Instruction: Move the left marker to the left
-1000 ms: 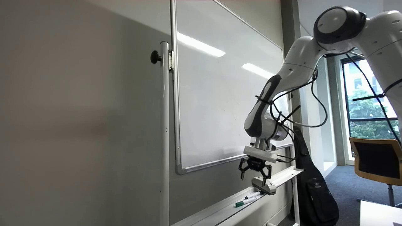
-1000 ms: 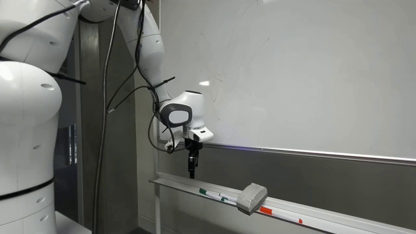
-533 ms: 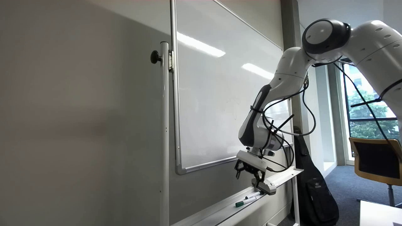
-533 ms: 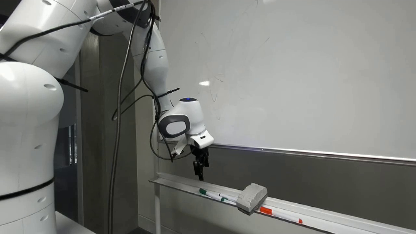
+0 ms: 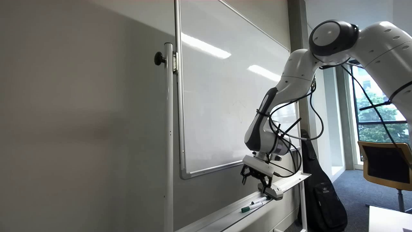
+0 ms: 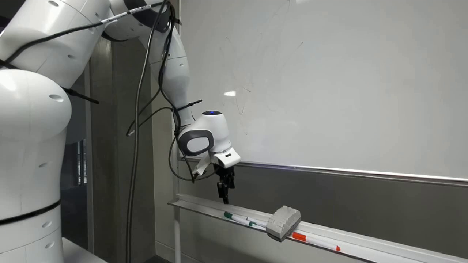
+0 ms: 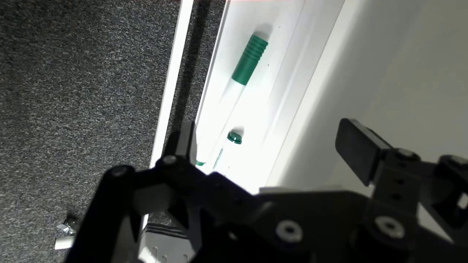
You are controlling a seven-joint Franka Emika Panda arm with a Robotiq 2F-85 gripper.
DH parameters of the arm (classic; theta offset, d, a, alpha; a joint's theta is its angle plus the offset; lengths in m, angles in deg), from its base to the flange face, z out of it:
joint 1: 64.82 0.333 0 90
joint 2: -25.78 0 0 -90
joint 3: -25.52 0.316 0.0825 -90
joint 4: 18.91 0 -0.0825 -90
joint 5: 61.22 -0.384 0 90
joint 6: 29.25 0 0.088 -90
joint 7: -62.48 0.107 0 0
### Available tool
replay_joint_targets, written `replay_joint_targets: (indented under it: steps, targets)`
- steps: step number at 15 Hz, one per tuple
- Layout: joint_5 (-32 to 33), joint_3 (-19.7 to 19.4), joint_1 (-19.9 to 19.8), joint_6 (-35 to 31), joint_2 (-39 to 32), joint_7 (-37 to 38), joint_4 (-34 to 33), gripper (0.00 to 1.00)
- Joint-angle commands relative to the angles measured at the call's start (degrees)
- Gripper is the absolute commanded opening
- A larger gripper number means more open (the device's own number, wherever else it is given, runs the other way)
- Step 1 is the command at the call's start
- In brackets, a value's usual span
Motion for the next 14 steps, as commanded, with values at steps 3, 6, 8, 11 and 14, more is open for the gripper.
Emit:
replay_joint_targets:
  steps: [3, 6, 8, 11, 14]
  targets:
    - [0.7, -1.5, 0.1, 1.9, -4.9, 0.7, -2.6, 1.0]
    - [0.7, -2.1, 0.1, 2.0, -7.2, 0.7, -3.8, 0.66]
    - [0.6, -2.3, -0.1, 2.4, -8.2, 0.7, -4.7, 0.52]
    - [-0.2, -3.2, 0.7, 2.9, -9.0, 0.6, -5.7, 0.42]
    - [-0.8, -3.2, 0.2, 3.6, -9.0, 0.8, -6.5, 0.56]
